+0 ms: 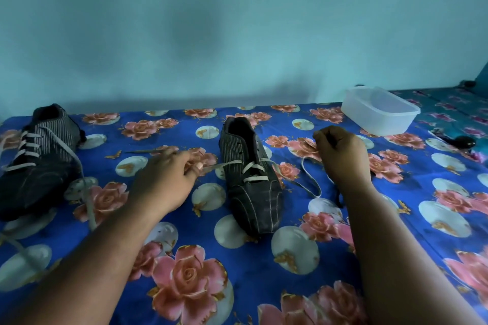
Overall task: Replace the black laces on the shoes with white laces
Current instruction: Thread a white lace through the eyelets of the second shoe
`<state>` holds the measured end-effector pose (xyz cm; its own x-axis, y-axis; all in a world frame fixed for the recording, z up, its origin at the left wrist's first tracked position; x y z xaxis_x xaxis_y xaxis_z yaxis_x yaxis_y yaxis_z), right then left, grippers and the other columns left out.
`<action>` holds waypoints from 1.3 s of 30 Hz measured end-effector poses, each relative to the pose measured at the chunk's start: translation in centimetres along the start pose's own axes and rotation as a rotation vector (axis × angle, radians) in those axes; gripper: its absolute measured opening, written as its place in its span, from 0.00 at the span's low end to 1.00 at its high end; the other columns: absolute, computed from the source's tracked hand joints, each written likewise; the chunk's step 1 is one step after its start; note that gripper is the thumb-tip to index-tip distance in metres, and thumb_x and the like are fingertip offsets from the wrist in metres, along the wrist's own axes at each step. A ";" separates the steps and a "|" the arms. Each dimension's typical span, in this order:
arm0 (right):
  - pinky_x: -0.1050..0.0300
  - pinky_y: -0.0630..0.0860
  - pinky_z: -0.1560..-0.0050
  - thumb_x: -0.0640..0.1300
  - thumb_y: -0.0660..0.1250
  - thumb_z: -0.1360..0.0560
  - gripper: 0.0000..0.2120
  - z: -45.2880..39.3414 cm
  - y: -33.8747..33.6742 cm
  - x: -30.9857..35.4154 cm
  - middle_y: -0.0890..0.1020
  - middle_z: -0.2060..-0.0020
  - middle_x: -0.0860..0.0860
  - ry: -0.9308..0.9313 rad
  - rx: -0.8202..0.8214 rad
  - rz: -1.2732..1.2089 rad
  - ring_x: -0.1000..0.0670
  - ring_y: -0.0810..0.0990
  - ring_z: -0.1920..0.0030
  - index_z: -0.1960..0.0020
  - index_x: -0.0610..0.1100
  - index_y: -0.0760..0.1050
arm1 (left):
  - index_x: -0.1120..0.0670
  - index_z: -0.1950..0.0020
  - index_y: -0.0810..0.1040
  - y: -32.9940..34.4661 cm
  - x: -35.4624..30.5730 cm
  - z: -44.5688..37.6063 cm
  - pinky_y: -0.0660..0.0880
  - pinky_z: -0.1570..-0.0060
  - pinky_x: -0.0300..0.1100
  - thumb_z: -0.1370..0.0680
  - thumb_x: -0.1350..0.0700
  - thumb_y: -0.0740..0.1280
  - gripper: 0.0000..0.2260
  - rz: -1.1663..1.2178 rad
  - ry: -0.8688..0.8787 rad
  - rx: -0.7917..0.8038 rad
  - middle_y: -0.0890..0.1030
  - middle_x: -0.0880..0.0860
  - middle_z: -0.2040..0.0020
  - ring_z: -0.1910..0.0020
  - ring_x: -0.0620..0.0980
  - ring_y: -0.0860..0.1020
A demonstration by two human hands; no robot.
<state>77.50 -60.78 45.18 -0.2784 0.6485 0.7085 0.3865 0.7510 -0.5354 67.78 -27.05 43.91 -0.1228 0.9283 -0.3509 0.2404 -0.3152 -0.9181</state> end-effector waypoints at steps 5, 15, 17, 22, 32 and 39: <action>0.44 0.74 0.43 0.45 0.63 0.21 0.10 0.1 0.0 -1.9 0.85 0.51 0.45 0.130 0.027 0.420 0.39 0.79 0.45 0.44 0.51 0.81 | 0.51 0.38 0.80 0.9 -3.3 -1.2 0.78 0.42 0.54 0.21 0.42 0.68 0.17 0.324 0.001 -0.051 0.81 0.51 0.46 0.45 0.52 0.80; 0.41 0.60 0.34 0.57 0.68 0.21 0.07 0.4 1.4 -1.5 0.80 0.39 0.52 0.109 0.337 0.651 0.43 0.68 0.31 0.44 0.59 0.81 | 0.44 0.34 0.76 3.4 -5.8 -0.9 0.77 0.41 0.54 0.30 0.31 0.71 0.29 0.483 -0.110 -0.141 0.83 0.47 0.41 0.41 0.52 0.80; 0.41 0.61 0.33 0.57 0.67 0.21 0.06 0.6 1.9 -0.6 0.81 0.42 0.56 0.025 0.424 0.651 0.45 0.69 0.32 0.46 0.61 0.82 | 0.44 0.37 0.77 3.3 -6.4 -0.8 0.77 0.45 0.51 0.30 0.32 0.72 0.27 0.509 -0.070 -0.128 0.82 0.46 0.44 0.44 0.50 0.80; 0.44 0.77 0.43 0.47 0.65 0.24 0.09 -0.2 0.5 -0.6 0.83 0.57 0.55 0.084 0.196 0.323 0.44 0.81 0.49 0.50 0.57 0.82 | 0.48 0.35 0.76 3.2 -6.6 -0.8 0.69 0.52 0.42 0.28 0.40 0.76 0.25 0.572 -0.088 -0.159 0.75 0.42 0.50 0.49 0.45 0.75; 0.41 0.58 0.34 0.62 0.59 0.18 0.16 0.4 3.1 -1.2 0.75 0.36 0.49 0.111 0.323 0.670 0.43 0.64 0.31 0.37 0.59 0.80 | 0.48 0.36 0.77 3.3 -6.8 -0.9 0.76 0.49 0.47 0.28 0.37 0.75 0.26 0.593 -0.127 -0.184 0.81 0.46 0.46 0.45 0.50 0.80; 0.39 0.59 0.31 0.60 0.64 0.20 0.12 0.3 1.5 1.3 0.75 0.36 0.50 0.043 0.350 0.722 0.42 0.64 0.28 0.39 0.61 0.80 | 0.50 0.38 0.77 3.0 -6.9 -0.9 0.76 0.52 0.47 0.30 0.39 0.73 0.25 0.514 -0.142 -0.186 0.83 0.49 0.47 0.48 0.53 0.81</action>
<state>77.47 -58.77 45.17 -0.0286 0.9889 0.1458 0.1582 0.1485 -0.9762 70.22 -34.27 43.71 -0.0699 0.6248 -0.7776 0.4676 -0.6681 -0.5788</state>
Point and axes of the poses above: each hand's wrist, its own z-axis away from the middle knuckle, its own y-axis out of the palm, x = y × z, the point moved 5 cm from there along -z, towards the middle knuckle
